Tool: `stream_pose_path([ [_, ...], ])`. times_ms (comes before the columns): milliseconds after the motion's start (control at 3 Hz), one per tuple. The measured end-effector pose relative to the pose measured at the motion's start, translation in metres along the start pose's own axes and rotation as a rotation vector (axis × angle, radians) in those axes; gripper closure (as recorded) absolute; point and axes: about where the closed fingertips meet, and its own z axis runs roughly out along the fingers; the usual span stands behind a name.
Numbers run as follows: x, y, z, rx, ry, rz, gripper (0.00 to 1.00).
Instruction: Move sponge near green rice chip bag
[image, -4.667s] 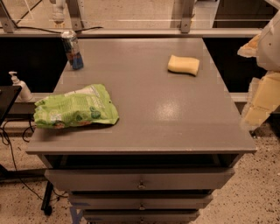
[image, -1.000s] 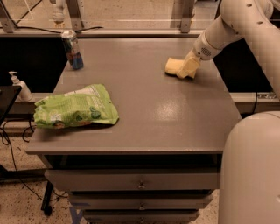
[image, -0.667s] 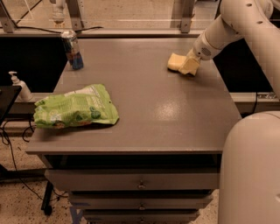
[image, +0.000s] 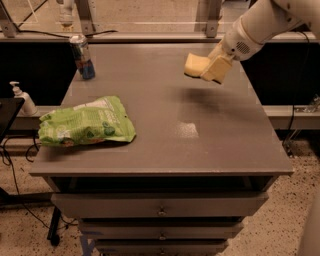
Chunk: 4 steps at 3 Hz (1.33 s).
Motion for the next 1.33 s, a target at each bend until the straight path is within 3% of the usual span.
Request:
stream_pose_path([
  [333, -0.021, 0.059, -0.013, -0.068, -0.018, -0.05, 1.0],
  [667, -0.038, 0.119, -0.003, -0.143, -0.014, -0.099, 1.0],
  [1333, -0.073, 0.211, 0.023, -0.27, -0.038, -0.186, 1.0],
])
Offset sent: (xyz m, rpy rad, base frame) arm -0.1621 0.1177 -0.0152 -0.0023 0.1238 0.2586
